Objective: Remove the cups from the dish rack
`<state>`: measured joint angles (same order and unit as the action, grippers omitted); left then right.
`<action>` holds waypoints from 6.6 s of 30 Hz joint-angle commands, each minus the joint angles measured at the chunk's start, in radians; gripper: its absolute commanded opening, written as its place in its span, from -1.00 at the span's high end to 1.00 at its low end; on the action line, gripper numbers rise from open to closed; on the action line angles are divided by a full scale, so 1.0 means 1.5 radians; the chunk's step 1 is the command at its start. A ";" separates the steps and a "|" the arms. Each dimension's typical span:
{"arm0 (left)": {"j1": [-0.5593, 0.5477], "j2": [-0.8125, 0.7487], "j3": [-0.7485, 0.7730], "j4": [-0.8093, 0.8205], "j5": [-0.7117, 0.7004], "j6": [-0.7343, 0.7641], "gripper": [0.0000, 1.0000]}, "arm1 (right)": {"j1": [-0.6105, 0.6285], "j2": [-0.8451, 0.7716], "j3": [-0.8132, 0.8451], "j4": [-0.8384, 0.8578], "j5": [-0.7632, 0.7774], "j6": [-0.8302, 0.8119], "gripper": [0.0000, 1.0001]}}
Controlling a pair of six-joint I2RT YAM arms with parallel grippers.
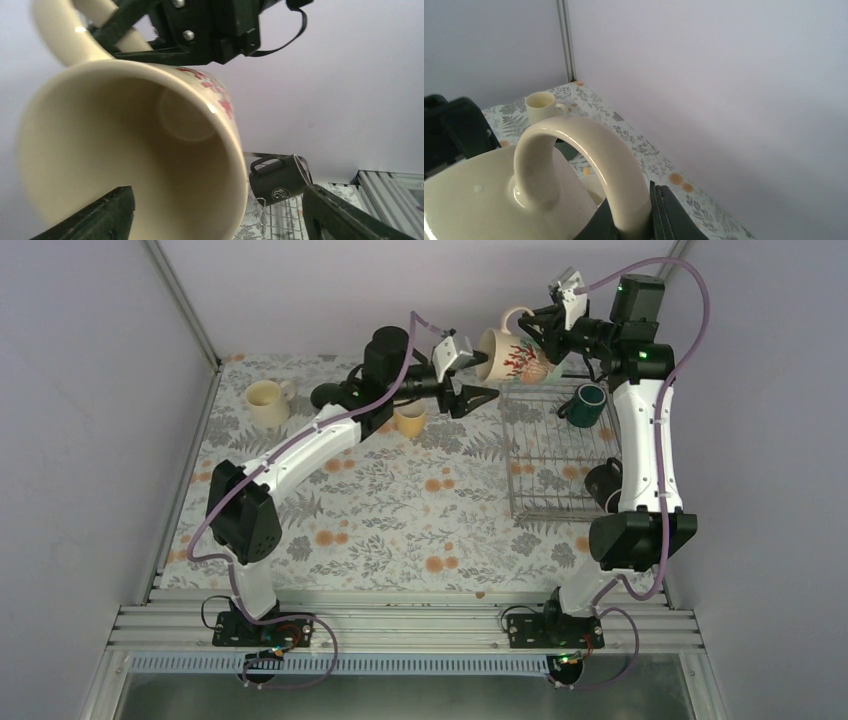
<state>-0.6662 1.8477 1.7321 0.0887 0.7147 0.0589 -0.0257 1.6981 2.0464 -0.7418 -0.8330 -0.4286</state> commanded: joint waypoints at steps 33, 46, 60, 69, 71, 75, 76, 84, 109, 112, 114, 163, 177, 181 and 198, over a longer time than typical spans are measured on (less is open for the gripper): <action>0.004 -0.163 -0.054 -0.339 -0.253 0.448 0.95 | 0.008 -0.202 -0.208 0.044 0.196 -0.109 -1.00; 0.240 -0.280 -0.078 -0.762 -0.437 0.782 0.95 | 0.008 -0.233 -0.300 -0.009 0.248 -0.164 -1.00; 0.483 -0.332 -0.218 -0.831 -0.410 0.925 0.95 | 0.006 -0.299 -0.516 0.125 0.264 -0.131 -1.00; 0.523 -0.300 -0.303 -0.780 -0.392 0.929 0.95 | -0.001 -0.331 -0.625 0.227 0.267 -0.080 -1.00; 0.527 -0.293 -0.324 -0.764 -0.396 0.931 0.95 | -0.002 -0.331 -0.636 0.234 0.268 -0.077 -1.00; 0.543 -0.278 -0.355 -0.739 -0.395 0.934 0.95 | -0.007 -0.330 -0.642 0.237 0.273 -0.073 -1.00; 0.546 -0.274 -0.361 -0.732 -0.395 0.933 0.95 | -0.007 -0.330 -0.642 0.237 0.273 -0.072 -1.00; 0.561 -0.251 -0.377 -0.690 -0.404 0.917 0.94 | -0.010 -0.331 -0.660 0.258 0.281 -0.059 -1.00; 0.552 -0.283 -0.026 -0.832 -0.293 0.819 -0.70 | -0.106 -0.202 -0.496 0.116 0.362 -0.106 -1.00; 0.539 -0.274 0.065 -0.839 -0.185 0.730 -0.74 | -0.118 -0.139 -0.423 0.057 0.379 -0.137 -1.00; 0.514 -0.295 0.054 -0.773 -0.139 0.662 -0.74 | -0.118 -0.106 -0.383 0.024 0.381 -0.159 -0.98; 0.218 -0.247 -0.453 0.143 -0.377 0.345 -0.81 | 0.032 0.338 -0.193 0.282 0.984 -0.619 -0.92; 0.219 -0.258 -0.461 0.129 -0.350 0.337 -0.81 | 0.031 0.385 -0.179 0.305 0.976 -0.666 -0.59; 0.219 -0.258 -0.461 0.124 -0.345 0.337 -0.81 | 0.031 0.416 -0.138 0.263 0.982 -0.649 -0.33; 0.212 -0.267 -0.460 0.110 -0.326 0.336 -0.81 | 0.031 0.405 -0.113 0.193 0.959 -0.608 0.73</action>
<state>-0.3424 1.4826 1.0443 0.2520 0.1967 0.5823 0.0132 2.3108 1.8420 -0.3599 0.6380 -1.3888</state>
